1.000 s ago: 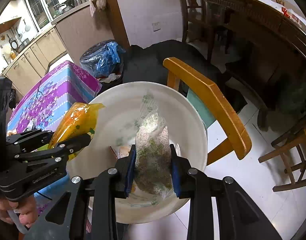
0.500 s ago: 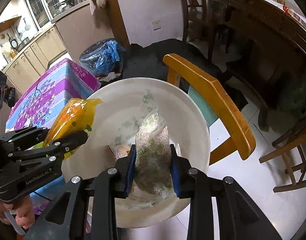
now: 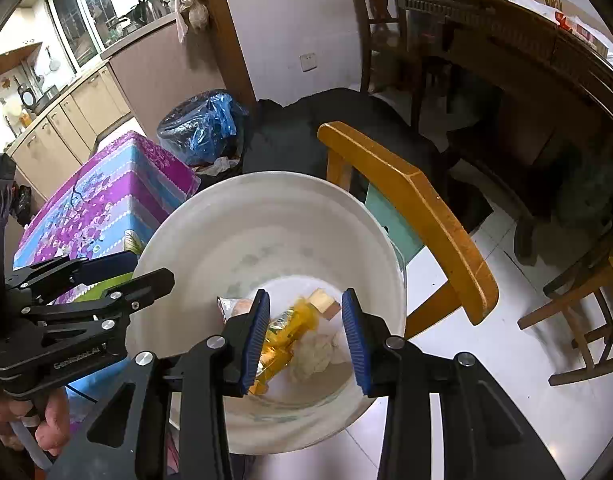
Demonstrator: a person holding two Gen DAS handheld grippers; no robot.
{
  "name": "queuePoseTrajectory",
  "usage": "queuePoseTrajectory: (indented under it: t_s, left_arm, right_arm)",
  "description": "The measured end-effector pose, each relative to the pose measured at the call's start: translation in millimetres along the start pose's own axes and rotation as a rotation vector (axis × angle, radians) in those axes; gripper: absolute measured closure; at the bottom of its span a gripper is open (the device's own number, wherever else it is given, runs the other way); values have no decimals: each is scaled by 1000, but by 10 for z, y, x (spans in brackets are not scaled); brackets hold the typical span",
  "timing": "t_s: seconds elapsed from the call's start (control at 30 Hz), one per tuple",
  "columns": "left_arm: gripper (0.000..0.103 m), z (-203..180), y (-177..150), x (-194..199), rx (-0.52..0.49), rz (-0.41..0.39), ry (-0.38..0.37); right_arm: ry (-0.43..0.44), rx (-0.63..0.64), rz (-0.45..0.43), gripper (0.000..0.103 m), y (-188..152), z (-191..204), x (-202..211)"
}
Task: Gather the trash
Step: 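Move both open tools back over the table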
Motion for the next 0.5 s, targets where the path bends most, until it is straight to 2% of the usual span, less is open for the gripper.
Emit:
queuePoseTrajectory:
  t_s: [0.13, 0.23, 0.27, 0.33, 0.4, 0.5]
  left_arm:
    - [51, 13, -30, 62, -10, -10, 6]
    - [51, 115, -132, 254, -6, -50, 11]
    - [51, 159, -175, 333, -6, -66, 8]
    - [51, 317, -337, 628, -3, -132, 17]
    - [49, 480, -497, 893, 9, -183, 18]
    - [44, 894, -878, 1336, 41, -265, 61]
  right_arm:
    - [-8, 9, -46, 65, 2, 36, 153]
    - [22, 52, -173, 62, -50, 199, 519]
    - [45, 62, -221, 58, -83, 274, 656]
    - [102, 85, -323, 39, -210, 482, 927]
    - [171, 109, -369, 36, -343, 712, 1062]
    - [279, 175, -383, 36, -527, 1158, 1115]
Point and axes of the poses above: each gripper's, at about its wrist camera, not at the fingertips, and x roughly against the way its jaws point, z to its left, y to its top, the point moved 4 cm from there along -x, roughly the way its jaws point, and after that the axes turned 2 degrees about z, right-handed, at the moved point
